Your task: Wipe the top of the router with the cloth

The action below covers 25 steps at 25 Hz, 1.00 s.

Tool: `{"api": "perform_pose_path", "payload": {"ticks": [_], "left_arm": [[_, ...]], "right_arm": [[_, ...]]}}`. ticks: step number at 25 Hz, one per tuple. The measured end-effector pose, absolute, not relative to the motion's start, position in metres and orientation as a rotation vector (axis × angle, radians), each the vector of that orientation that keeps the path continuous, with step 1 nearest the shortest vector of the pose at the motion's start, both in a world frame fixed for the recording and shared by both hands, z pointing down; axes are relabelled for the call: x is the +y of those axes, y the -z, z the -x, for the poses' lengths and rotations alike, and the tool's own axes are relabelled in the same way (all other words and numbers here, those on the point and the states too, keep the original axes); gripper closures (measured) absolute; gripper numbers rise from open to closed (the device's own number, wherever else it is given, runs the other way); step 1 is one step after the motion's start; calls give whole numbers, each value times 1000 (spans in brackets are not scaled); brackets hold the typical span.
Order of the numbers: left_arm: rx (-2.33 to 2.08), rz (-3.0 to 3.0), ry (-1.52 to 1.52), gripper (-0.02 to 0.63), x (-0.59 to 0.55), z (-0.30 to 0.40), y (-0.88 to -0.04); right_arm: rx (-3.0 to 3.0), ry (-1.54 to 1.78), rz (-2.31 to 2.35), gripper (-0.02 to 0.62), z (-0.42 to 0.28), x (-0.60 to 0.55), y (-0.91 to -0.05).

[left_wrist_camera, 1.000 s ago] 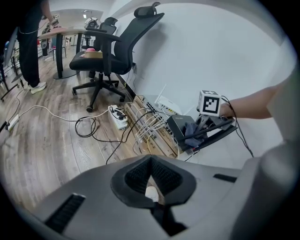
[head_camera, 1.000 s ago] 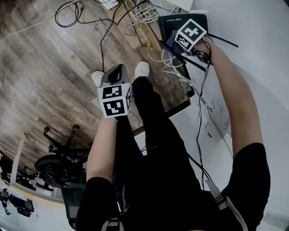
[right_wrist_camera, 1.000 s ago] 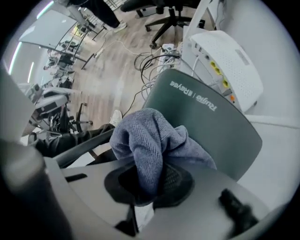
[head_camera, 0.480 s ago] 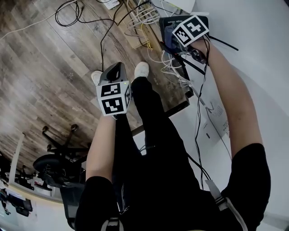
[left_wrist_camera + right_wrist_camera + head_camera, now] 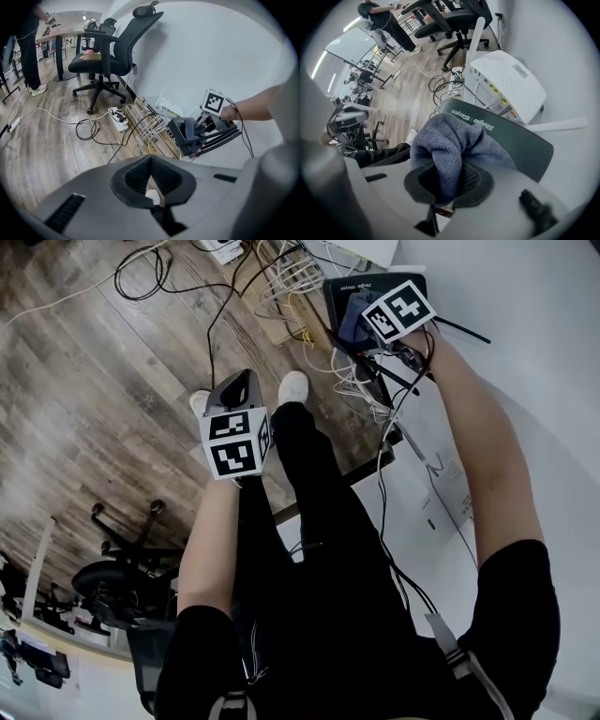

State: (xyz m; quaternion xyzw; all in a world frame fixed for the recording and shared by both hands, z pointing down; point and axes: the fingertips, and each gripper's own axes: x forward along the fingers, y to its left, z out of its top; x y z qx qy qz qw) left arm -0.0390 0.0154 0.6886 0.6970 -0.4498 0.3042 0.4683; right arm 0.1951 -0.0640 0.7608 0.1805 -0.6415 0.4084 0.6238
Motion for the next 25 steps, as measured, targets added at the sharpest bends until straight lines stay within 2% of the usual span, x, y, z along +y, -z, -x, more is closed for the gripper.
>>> {"api": "perform_pose_path", "payload": {"ticks": [9,25], "left_arm": [[-1109,-1707,-737,595,17,12,-692],[-1097,-1700,-767,595,14,-9,-699]], "right_arm": [[-1247,-753,-423,551,-280,-85,-768],[-1182,-767,-504,551,-339,-102,-774]]}}
